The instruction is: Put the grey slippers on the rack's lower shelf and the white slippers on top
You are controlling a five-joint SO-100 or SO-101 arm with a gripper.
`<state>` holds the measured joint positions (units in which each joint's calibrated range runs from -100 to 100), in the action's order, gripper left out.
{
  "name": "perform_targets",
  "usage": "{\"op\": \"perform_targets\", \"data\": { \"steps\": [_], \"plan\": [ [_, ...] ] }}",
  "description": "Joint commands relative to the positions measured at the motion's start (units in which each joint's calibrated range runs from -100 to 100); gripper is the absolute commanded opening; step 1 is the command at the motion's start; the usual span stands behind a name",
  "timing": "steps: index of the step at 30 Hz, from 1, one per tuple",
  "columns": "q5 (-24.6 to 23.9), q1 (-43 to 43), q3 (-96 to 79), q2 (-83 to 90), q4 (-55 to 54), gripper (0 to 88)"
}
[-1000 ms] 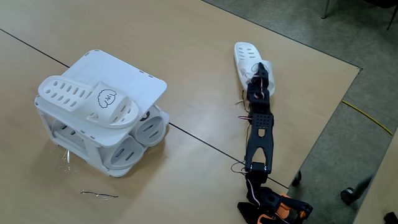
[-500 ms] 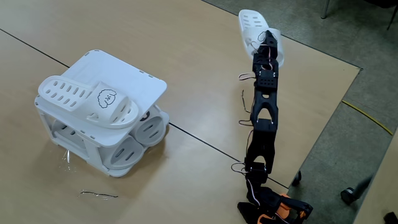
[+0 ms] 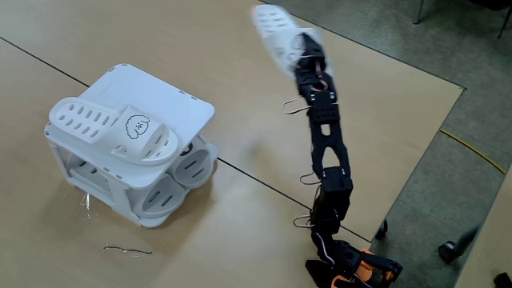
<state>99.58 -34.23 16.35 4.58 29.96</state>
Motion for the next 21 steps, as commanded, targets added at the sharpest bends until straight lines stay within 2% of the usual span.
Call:
{"op": "perform_targets", "data": {
  "steps": [1,8,12,21],
  "plan": [
    [0.42,8.49,5.07,6.32,-0.19,0.8],
    [0.42,23.54,5.07,5.06,-0.36,0.8],
    [0.42,28.39,8.77,0.93,-0.62,0.8],
    [0.42,30.86,25.28,-16.9,-0.79,0.8]
  ]
}}
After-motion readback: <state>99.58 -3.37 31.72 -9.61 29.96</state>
